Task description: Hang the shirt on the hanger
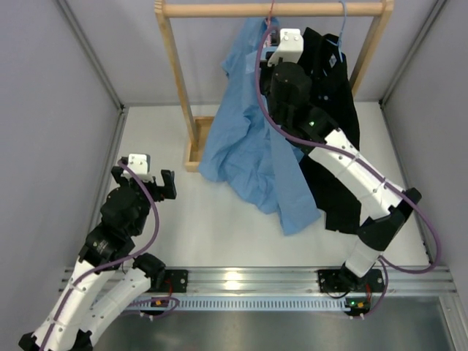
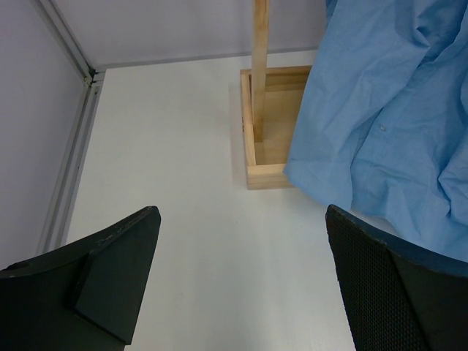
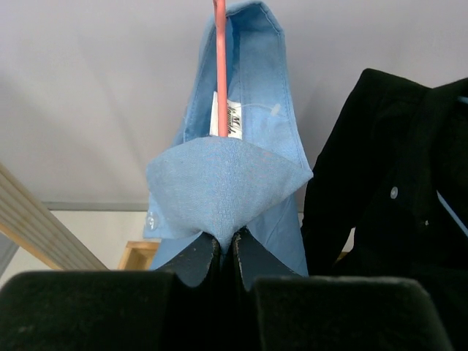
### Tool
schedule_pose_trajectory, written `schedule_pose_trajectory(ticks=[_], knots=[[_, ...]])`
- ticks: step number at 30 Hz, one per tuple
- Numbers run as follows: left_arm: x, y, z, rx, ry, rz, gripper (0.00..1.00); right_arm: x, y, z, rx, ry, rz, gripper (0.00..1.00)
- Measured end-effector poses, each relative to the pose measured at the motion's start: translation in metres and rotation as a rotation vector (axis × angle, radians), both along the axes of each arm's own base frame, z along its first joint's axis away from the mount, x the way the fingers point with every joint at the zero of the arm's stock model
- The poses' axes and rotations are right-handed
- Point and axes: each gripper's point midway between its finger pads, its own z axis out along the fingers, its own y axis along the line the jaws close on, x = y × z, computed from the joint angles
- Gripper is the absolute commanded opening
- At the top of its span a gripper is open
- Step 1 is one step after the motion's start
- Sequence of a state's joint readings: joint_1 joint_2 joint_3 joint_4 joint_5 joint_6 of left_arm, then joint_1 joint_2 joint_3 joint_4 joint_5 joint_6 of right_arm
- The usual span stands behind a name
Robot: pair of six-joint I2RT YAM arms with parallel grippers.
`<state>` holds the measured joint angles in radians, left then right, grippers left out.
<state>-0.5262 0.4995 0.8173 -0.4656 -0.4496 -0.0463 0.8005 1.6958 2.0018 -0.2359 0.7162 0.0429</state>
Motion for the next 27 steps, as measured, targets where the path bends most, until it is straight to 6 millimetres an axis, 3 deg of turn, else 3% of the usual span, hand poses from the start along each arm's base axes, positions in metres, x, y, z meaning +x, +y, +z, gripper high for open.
schedule_pose_trajectory(ticks=[4,10,17,20,21,24,27], knots=[[-0.003,0.001,-0.003,-0.008,-0.008,-0.005,0.98,0.003,0.003,-0.013,0.025,0.009,-0.01,0.0],[-0.005,0.002,-0.002,-0.016,-0.018,-0.009,0.98,0.01,0.004,-0.064,0.003,0.081,-0.052,0.0],[-0.005,0.003,-0.002,-0.016,-0.016,-0.003,0.98,0.012,-0.002,-0.066,0.027,0.07,-0.1,0.0],[-0.004,0.004,-0.003,-0.016,-0.013,-0.001,0.98,0.013,0.0,-0.066,0.038,0.066,-0.09,0.18],[-0.003,0.004,-0.003,-0.016,-0.012,0.0,0.98,0.013,0.0,-0.067,0.042,0.065,-0.087,0.32],[-0.002,0.005,-0.004,-0.016,-0.01,0.005,0.98,0.012,0.003,-0.073,0.043,0.074,-0.067,0.57],[-0.001,0.007,-0.004,-0.016,-0.008,0.016,0.98,0.007,0.002,-0.075,0.041,0.078,-0.043,0.7]])
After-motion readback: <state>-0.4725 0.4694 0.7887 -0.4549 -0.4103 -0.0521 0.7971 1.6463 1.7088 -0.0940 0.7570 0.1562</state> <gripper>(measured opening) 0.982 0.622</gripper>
